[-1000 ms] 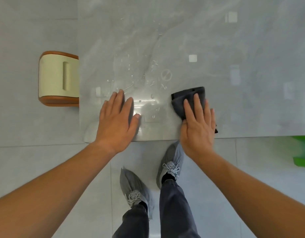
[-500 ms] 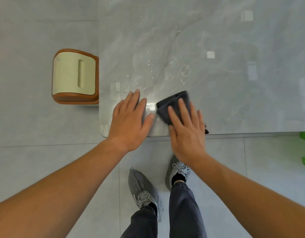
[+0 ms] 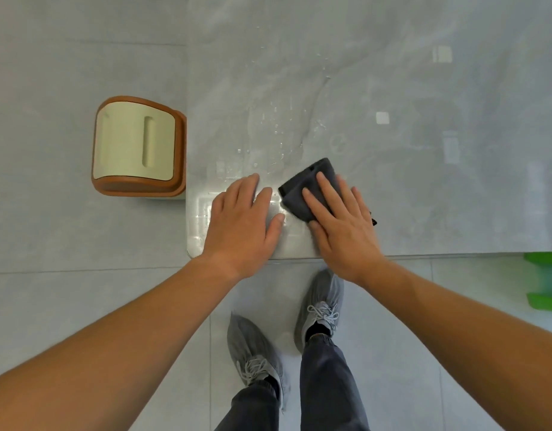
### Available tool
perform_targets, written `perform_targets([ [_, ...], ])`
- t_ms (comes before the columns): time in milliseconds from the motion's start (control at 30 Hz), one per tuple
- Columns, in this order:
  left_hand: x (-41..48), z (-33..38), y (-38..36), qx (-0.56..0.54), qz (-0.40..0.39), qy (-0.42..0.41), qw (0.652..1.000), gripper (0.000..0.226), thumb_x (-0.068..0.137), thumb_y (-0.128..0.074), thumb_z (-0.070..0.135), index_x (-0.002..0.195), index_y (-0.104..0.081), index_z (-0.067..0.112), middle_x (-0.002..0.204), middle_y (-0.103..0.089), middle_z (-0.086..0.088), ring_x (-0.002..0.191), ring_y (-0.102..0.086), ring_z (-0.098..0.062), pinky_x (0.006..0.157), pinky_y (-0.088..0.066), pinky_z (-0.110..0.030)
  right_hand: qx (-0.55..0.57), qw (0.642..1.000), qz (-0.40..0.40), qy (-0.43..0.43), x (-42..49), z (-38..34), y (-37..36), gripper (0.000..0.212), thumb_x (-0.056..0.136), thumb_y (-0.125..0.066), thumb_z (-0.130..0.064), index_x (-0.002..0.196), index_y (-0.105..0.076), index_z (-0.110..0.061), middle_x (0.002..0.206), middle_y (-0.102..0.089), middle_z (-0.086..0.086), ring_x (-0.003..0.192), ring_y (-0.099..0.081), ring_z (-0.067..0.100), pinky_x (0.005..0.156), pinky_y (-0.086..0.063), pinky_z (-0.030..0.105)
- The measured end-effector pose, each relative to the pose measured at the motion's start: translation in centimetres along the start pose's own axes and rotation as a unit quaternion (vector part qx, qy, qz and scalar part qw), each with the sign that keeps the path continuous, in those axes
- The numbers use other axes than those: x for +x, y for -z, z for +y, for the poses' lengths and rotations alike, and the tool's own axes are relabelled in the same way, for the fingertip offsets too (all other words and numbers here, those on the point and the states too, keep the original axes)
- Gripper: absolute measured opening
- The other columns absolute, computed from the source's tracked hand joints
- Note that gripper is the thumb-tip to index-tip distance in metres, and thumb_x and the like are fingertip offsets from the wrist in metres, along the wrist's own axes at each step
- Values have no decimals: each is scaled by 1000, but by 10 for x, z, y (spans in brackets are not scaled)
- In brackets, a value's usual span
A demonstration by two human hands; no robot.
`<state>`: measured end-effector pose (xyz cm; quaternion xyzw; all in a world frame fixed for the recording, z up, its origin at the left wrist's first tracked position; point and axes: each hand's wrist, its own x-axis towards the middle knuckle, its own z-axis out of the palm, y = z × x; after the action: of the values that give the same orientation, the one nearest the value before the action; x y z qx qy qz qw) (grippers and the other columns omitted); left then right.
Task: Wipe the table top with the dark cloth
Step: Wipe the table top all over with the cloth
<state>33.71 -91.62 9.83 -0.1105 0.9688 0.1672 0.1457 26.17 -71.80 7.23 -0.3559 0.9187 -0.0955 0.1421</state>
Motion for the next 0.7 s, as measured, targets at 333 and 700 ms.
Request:
perform_targets([
  [333, 13, -7, 13, -24, -6, 19, 1000, 59, 98, -23, 50, 146, -34, 18, 165, -12, -11, 152, -5, -28, 121, -9, -43, 14, 991, 14, -136, 78, 9, 24, 56, 107, -30, -36, 160, -17, -27, 169, -3, 3, 155, 1, 33, 125, 2, 47],
  [700, 77, -6, 36, -1, -15, 39, 999, 61, 102, -23, 51, 154, -21, 19, 167, 4, -9, 152, 11, -24, 122, 5, -40, 18, 992, 3, -123, 140, 48, 46, 57, 105, -28, -39, 160, -14, -30, 169, 0, 0, 155, 3, 29, 125, 4, 46],
])
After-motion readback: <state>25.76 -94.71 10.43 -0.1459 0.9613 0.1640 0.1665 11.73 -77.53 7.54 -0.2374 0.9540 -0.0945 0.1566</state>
